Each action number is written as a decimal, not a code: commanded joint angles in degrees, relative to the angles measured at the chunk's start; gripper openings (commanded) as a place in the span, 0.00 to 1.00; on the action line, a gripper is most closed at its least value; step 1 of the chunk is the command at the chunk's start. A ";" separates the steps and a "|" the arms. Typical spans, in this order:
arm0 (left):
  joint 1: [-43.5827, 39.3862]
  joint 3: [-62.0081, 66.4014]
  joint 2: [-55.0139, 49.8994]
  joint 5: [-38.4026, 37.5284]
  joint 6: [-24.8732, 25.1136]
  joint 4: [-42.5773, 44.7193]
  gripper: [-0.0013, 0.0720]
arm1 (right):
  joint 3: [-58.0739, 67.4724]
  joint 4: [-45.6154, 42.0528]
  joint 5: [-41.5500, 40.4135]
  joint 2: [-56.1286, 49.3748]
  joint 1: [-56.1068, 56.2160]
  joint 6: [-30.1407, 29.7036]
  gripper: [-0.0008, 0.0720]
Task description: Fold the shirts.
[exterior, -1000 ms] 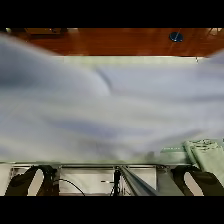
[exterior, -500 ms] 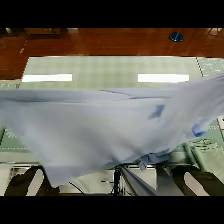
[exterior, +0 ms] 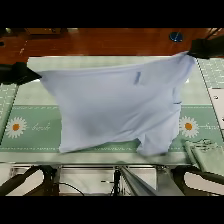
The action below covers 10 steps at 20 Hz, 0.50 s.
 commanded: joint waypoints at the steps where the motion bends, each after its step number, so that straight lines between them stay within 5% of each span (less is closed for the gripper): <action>1: -0.15 0.94 -10.49 9.81 9.11 -5.51 0.06 | -0.22 7.78 -13.38 -7.17 0.02 -0.92 0.04; 7: -2.08 0.94 -18.99 17.86 17.31 -5.64 0.06 | -0.22 8.70 -15.50 -17.03 0.02 -3.56 0.04; 10: -6.14 0.94 -22.67 24.68 17.35 -5.62 0.06 | -0.22 8.76 -17.62 -20.09 0.02 -3.56 0.04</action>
